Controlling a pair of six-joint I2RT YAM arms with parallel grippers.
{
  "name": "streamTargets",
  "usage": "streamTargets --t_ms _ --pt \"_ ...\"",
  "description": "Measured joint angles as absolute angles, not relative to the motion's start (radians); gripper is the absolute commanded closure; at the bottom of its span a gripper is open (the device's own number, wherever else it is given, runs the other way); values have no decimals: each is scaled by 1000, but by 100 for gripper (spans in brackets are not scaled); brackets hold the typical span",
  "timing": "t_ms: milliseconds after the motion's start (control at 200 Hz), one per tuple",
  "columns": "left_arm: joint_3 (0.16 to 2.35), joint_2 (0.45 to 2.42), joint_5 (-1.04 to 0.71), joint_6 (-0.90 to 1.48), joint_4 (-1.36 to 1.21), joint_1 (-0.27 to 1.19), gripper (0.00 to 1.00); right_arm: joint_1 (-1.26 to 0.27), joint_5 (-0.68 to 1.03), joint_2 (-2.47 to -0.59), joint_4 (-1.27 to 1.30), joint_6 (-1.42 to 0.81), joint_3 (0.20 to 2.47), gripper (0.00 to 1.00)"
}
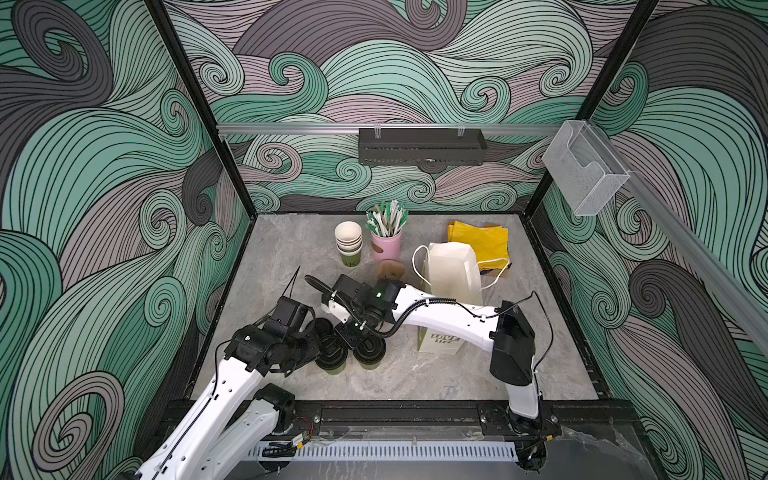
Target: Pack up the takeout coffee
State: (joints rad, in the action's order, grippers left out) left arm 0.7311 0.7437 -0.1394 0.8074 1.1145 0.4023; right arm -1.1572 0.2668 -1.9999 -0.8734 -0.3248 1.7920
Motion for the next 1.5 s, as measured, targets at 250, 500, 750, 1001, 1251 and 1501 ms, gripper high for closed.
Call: streamTargets --t_ms 250,500,750,1001,1251,1501 --pt "731 744 -139 807 1114 402 73 -1158 278 -2008 -872 -326 1787 77" --pt "733 745 -141 804 1115 402 73 -1158 290 -2009 -866 -326 1779 78" --pt "735 751 -142 804 1114 402 73 -1158 294 -2009 -854 -326 1769 79" --pt "735 752 -142 803 1114 402 73 -1158 297 -2009 -850 -327 1766 80" --pt "736 757 -144 802 1114 402 72 -1158 299 -2009 -853 -326 1766 71" --pt "738 758 -145 802 1115 402 72 -1158 299 -2009 -861 -327 1767 61"
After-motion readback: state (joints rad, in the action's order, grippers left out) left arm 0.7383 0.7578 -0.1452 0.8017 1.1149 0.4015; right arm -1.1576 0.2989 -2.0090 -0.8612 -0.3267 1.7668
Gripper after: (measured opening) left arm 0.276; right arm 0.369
